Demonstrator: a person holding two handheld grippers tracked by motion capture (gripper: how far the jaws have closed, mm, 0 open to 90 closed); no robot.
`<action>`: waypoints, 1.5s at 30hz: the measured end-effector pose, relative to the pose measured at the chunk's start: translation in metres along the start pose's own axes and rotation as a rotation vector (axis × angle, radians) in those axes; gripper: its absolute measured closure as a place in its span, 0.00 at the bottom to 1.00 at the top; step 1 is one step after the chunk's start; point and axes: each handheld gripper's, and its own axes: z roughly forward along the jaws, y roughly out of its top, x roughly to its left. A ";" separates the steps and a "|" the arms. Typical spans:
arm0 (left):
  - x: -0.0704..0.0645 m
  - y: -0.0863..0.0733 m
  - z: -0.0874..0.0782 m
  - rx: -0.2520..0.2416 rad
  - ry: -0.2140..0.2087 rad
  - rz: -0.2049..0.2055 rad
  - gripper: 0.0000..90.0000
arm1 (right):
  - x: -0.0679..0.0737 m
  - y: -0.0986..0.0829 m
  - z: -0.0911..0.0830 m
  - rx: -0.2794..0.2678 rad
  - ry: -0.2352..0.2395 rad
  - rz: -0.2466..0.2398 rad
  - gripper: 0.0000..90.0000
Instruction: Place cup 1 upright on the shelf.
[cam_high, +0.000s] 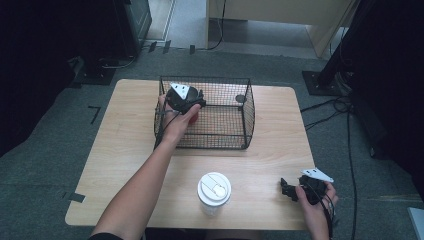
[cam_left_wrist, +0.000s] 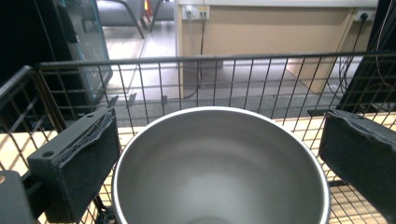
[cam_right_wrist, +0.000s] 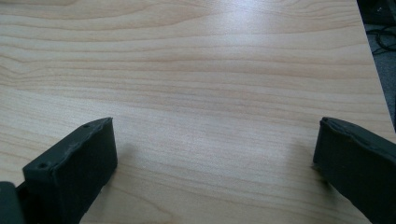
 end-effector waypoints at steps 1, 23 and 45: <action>0.000 0.001 -0.001 -0.009 0.003 0.001 0.00 | 0.000 0.000 0.000 0.000 0.001 0.000 0.00; -0.005 0.026 -0.039 -0.145 -0.056 -0.035 0.00 | 0.000 0.000 0.000 0.000 0.000 0.000 0.00; 0.028 0.050 -0.099 -0.202 -0.104 -0.053 0.00 | 0.001 0.001 0.001 0.001 -0.003 0.002 0.00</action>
